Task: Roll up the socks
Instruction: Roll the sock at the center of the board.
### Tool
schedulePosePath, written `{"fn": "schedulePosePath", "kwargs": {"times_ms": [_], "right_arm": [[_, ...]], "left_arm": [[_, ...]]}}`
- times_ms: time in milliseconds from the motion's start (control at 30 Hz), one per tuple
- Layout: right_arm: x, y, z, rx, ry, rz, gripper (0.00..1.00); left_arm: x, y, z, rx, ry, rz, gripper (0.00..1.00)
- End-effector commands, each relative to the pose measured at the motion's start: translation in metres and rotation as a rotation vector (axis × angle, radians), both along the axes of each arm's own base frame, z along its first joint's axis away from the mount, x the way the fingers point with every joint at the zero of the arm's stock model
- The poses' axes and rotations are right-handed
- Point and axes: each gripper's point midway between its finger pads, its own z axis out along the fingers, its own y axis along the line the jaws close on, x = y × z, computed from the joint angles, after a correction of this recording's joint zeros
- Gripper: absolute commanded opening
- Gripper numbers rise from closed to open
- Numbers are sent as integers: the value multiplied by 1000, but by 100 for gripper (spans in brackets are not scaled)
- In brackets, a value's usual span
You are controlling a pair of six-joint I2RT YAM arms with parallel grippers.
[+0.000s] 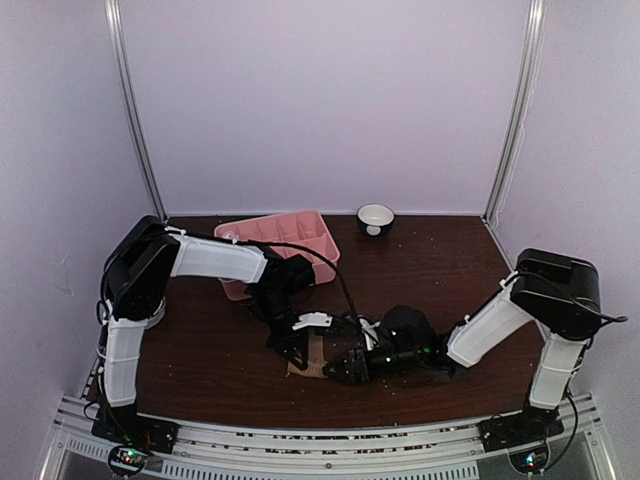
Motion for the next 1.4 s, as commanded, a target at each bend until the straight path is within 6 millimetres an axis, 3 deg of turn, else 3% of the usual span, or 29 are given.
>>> {"fn": "schedulePosePath", "kwargs": {"times_ms": [0, 200, 267, 333, 367, 400, 467, 567, 733, 833, 1067, 1367], "right_arm": [[7, -83, -74, -379, -59, -182, 99], [36, -119, -39, -435, -264, -358, 100], [39, -124, -16, -302, -302, -431, 100], [54, -148, 5, -134, -277, -636, 100], [60, -148, 11, -93, -288, -638, 100], [56, -128, 25, -30, -342, -512, 100], [48, -107, 41, -59, -526, -385, 100], [28, -73, 31, -364, -799, -136, 100], [-3, -37, 29, -497, -1143, 201, 99], [-17, -17, 16, -613, -1283, 423, 89], [-11, 10, 3, -798, -1576, 679, 77], [-11, 31, -24, -879, -1724, 911, 64]], "left_arm": [[-1, 34, -23, 155, 118, 74, 1], [3, 37, -16, 118, 164, 107, 1], [4, 39, -15, 117, 179, 115, 1], [5, 39, -15, 116, 183, 119, 1], [5, 39, -15, 115, 185, 121, 1], [5, 40, -15, 115, 190, 121, 1], [5, 40, -14, 110, 202, 121, 1], [6, 43, -16, 116, 233, 132, 1], [7, 54, -21, 136, 290, 145, 1], [7, 55, -22, 136, 299, 144, 1], [6, 54, -22, 138, 318, 135, 2], [7, 53, -22, 140, 328, 126, 2]]}}
